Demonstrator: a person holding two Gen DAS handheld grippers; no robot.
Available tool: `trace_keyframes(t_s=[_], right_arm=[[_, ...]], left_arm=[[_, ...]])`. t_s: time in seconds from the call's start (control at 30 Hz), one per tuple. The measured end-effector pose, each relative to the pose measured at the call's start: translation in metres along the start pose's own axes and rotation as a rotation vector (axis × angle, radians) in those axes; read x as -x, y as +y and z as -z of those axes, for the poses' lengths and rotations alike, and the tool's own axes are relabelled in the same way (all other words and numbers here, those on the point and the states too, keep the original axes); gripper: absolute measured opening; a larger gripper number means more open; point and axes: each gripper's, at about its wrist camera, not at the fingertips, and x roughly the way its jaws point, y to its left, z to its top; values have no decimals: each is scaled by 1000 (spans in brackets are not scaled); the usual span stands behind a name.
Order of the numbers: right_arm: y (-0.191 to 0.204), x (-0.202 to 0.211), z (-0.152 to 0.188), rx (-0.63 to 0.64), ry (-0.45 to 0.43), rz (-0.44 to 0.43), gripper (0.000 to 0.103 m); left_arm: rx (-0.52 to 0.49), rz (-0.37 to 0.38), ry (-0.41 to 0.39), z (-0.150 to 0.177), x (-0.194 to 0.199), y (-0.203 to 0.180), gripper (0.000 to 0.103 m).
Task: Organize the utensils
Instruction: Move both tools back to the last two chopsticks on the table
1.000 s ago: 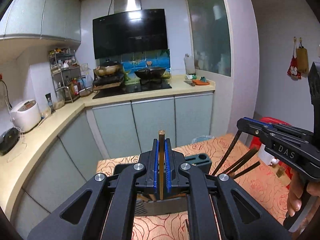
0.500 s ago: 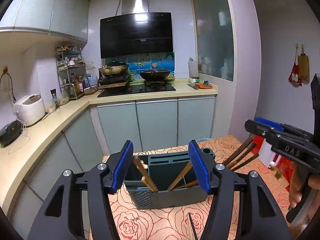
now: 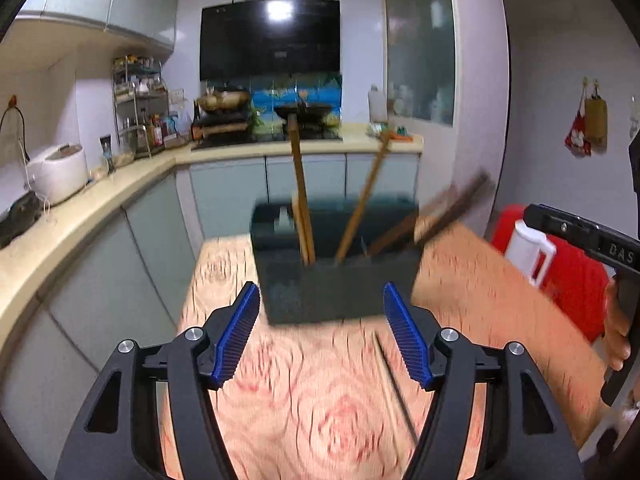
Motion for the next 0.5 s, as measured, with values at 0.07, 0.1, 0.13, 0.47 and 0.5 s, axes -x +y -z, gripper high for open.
trace_keyframes(t_s=[0.07,0.1,0.13,0.47,0.5], right_arm=[[9,1,32,22,42,-9,47],[13,1,46,29,59,-10,47],[18,0,62,34,81,-13,47],[65,-5,155,110,208,2,47],[70,-5,161,116,217,0,47]], left_arm=[[1,-9,19,24,3,1,63],[4,-13,30,36,4,1,63],[9,-15,39,45,4,2,63],[101,-56,153,117,3,1,63],[106,-61,160,120,3,1,63]])
